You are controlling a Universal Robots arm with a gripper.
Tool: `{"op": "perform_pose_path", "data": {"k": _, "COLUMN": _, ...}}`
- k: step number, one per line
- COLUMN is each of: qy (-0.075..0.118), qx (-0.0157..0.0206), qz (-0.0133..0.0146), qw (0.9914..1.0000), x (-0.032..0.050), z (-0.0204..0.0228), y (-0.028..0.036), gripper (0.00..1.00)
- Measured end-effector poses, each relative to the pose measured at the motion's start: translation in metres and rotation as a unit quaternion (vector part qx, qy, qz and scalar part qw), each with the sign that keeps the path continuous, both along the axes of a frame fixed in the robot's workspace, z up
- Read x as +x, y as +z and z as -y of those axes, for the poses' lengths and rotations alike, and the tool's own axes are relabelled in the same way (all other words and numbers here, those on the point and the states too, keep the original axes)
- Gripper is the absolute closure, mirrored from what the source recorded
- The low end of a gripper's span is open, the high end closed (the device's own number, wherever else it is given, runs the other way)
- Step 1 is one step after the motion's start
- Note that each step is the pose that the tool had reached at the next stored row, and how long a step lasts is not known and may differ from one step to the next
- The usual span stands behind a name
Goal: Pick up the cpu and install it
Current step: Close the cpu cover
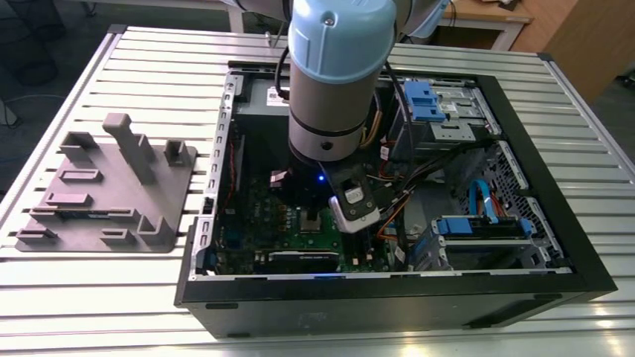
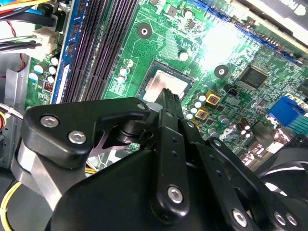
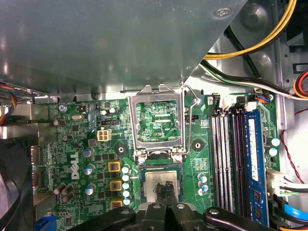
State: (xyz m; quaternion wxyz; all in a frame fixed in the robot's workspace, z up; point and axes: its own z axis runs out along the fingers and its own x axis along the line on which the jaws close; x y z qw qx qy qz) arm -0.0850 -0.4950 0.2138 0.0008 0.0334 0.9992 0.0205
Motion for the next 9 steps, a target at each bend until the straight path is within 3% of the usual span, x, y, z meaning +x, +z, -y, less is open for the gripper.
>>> {"op": "perform_pose_path", "data": {"k": 9, "qy": 0.0, "qx": -0.0001, "qz": -0.0001, "qw": 1.0, "x": 0.002, "z": -0.0006, "y": 0.0, "gripper": 0.89}}
